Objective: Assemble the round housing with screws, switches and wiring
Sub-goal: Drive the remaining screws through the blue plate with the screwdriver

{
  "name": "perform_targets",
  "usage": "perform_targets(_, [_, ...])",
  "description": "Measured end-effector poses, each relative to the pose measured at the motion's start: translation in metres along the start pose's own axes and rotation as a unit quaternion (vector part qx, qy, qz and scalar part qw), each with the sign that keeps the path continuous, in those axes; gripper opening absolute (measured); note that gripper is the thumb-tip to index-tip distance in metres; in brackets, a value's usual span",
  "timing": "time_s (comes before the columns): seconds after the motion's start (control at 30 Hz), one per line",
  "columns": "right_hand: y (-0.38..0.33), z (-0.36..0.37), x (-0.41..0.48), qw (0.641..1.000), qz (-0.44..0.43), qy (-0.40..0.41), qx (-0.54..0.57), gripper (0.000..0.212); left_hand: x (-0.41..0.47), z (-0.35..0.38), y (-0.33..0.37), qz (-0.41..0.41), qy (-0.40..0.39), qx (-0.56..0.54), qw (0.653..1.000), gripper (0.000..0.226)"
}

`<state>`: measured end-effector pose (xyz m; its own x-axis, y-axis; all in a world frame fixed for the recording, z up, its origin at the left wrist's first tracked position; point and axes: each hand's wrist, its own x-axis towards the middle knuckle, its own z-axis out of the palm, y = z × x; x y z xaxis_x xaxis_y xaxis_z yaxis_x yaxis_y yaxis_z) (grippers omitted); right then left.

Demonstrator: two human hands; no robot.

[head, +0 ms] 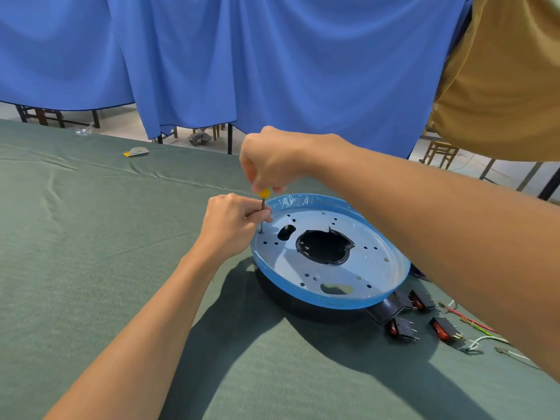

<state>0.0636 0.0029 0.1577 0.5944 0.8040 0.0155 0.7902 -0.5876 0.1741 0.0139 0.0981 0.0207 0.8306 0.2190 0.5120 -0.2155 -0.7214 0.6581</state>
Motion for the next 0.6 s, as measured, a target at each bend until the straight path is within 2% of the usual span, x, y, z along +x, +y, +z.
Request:
perform_targets(0.1, [0.002,0.006,0.002,0.999,0.029,0.019,0.024,0.028,0.0,0.0,0.002,0.0,-0.012,-0.004,1.0,0.013])
perform_targets(0.23, [-0.004,0.005,0.006,0.999,0.046,-0.001,0.012,0.027,-0.001,0.003,0.002,-0.035,0.052,-0.029,0.998,0.007])
perform_targets(0.3, [-0.006,-0.003,0.004,0.999,0.03,-0.029,-0.001,0.03,-0.001,0.003,-0.001,-0.047,0.054,-0.031,0.997,0.008])
perform_targets(0.43, [-0.009,-0.011,0.001,0.997,0.006,-0.077,-0.012,0.011,-0.001,0.004,-0.002,-0.048,0.055,-0.028,0.997,0.008])
perform_targets(0.6, [-0.013,-0.006,0.009,0.997,0.011,-0.081,0.0,0.02,-0.002,0.003,-0.001,-0.067,0.05,-0.052,0.995,0.008])
